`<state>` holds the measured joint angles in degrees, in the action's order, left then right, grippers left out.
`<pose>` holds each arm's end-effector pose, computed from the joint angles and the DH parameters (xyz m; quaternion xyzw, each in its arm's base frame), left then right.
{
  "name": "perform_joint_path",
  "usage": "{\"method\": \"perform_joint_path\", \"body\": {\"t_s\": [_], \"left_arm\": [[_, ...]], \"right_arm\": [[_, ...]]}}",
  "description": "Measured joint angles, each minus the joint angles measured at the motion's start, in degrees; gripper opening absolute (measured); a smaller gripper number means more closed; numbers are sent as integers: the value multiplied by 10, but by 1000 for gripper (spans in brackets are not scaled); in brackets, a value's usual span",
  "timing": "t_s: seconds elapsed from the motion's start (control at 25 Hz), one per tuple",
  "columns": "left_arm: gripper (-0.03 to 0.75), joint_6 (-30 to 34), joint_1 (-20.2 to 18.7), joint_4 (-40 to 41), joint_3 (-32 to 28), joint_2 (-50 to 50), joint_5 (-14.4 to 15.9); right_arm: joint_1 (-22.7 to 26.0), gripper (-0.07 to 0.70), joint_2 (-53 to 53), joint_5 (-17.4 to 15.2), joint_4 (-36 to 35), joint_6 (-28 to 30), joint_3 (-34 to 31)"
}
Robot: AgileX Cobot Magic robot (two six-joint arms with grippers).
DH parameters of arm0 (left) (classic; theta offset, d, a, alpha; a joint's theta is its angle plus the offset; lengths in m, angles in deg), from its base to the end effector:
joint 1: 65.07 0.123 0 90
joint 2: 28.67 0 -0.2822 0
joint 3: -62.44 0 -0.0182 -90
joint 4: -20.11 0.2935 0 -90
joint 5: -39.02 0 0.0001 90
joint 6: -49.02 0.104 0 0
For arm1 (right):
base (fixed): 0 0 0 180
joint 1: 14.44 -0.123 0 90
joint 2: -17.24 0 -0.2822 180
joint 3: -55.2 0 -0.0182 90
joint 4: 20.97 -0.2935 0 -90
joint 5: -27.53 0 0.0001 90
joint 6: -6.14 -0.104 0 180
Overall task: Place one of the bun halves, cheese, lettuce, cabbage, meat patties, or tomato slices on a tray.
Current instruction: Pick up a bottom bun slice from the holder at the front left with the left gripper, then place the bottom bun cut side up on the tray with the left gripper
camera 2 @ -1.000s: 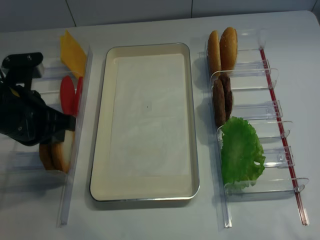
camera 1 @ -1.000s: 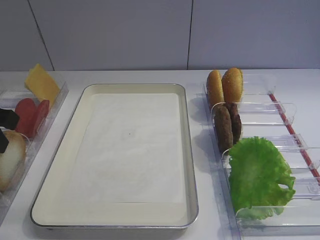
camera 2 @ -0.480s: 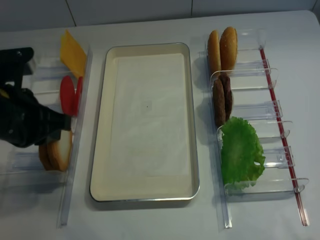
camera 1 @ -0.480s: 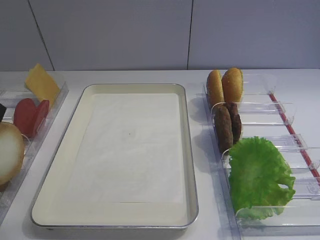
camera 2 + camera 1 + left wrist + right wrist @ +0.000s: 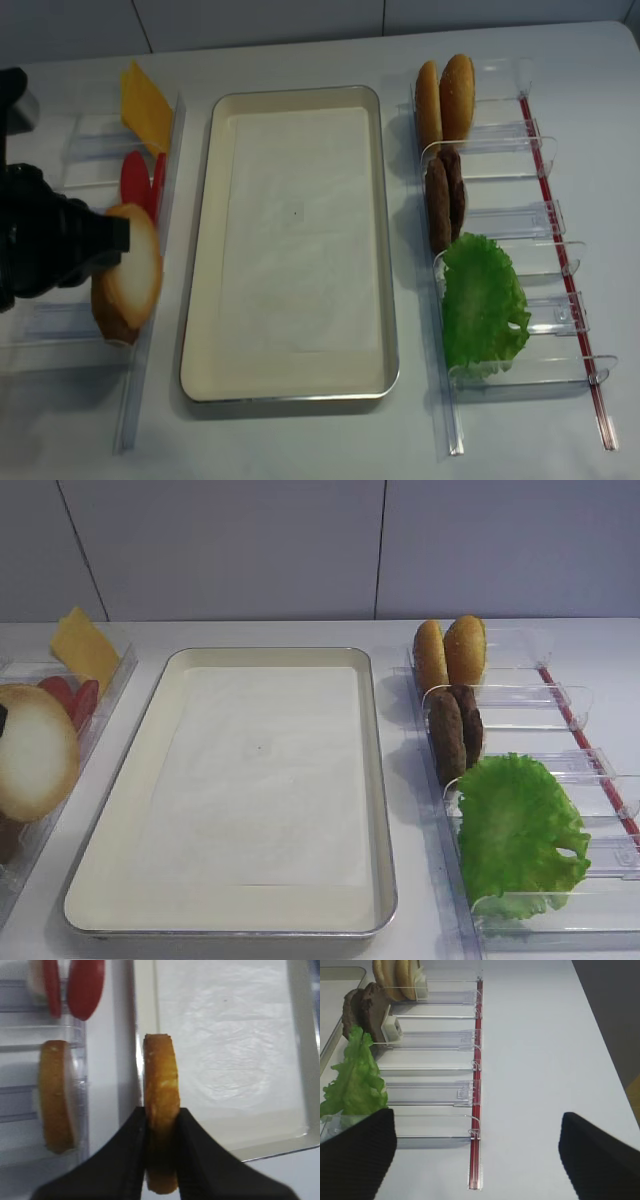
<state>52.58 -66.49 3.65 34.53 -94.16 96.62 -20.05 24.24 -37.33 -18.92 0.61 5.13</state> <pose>0.2269 -0.0305 0.2931 -0.0023 0.9592 -0.1316 0.2503 0.0446 0.0010 0.2772 0.0006 0.8742 0.0293 0.4847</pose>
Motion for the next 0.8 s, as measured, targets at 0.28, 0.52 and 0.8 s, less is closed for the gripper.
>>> {"method": "perform_joint_path", "body": {"t_s": [0.28, 0.52, 0.8], "left_arm": [[111, 43, 0, -137, 0, -8, -5], [111, 83, -23, -203, -1, -47, -23], [111, 114, -112, -274, -57, -94, -142]], "right_arm": [[0, 661, 0, 0, 0, 0, 0], [0, 661, 0, 0, 0, 0, 0], [0, 661, 0, 0, 0, 0, 0]]}}
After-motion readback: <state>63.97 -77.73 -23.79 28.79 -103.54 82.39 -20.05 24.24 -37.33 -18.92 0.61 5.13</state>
